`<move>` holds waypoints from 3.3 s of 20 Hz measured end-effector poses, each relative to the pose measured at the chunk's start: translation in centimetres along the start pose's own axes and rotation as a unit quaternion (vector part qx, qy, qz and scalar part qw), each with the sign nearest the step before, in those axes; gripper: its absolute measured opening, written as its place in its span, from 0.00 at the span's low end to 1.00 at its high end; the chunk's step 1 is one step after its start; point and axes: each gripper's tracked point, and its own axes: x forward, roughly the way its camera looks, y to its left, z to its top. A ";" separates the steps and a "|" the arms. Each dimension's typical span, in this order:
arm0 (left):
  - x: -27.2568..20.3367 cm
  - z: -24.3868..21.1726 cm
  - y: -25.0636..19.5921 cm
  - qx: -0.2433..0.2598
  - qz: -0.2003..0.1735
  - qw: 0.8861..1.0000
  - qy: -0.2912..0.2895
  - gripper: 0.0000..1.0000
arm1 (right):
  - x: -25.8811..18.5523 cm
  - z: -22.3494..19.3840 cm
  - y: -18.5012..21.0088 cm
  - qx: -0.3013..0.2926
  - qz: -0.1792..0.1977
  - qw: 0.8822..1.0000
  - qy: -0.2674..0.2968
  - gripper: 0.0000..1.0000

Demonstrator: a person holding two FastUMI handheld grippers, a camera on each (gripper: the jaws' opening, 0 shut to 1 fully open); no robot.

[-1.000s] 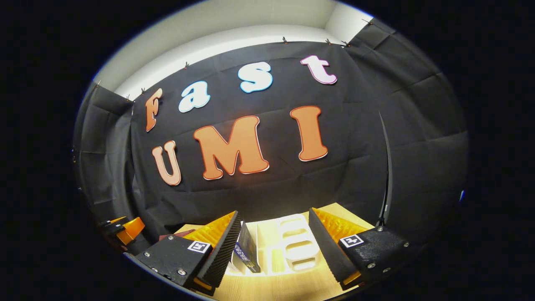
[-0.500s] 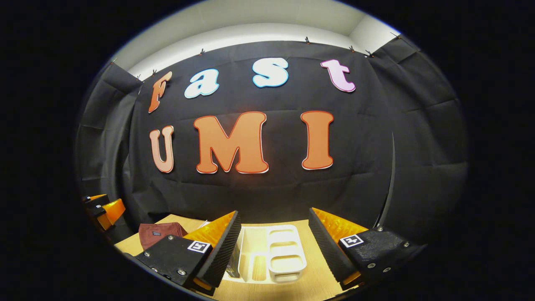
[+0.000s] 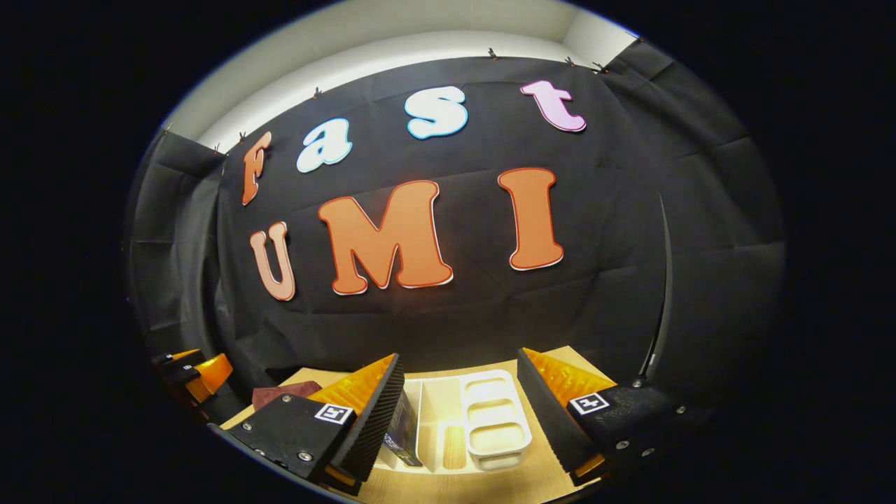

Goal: Open the schoolbag, grab two books from the bookshelf and put them into the schoolbag.

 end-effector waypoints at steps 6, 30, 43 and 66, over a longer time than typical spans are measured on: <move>1.7 -0.6 0.8 -0.006 -0.010 1.000 0.006 0.94 | 0.1 -0.4 0.8 -0.004 -0.007 1.000 0.002 0.97; 2.0 -12.2 3.9 0.096 -0.040 0.988 0.118 0.95 | 0.3 -3.1 0.3 -0.046 -0.052 0.997 0.041 0.97; -1.0 -30.1 1.8 0.369 -0.123 0.899 0.204 0.98 | -1.6 -6.0 -5.1 -0.070 -0.116 0.986 0.101 0.97; -0.5 -36.8 1.7 0.380 -0.155 0.848 0.336 0.02 | -0.9 -7.5 -6.8 -0.057 -0.110 0.984 0.131 0.97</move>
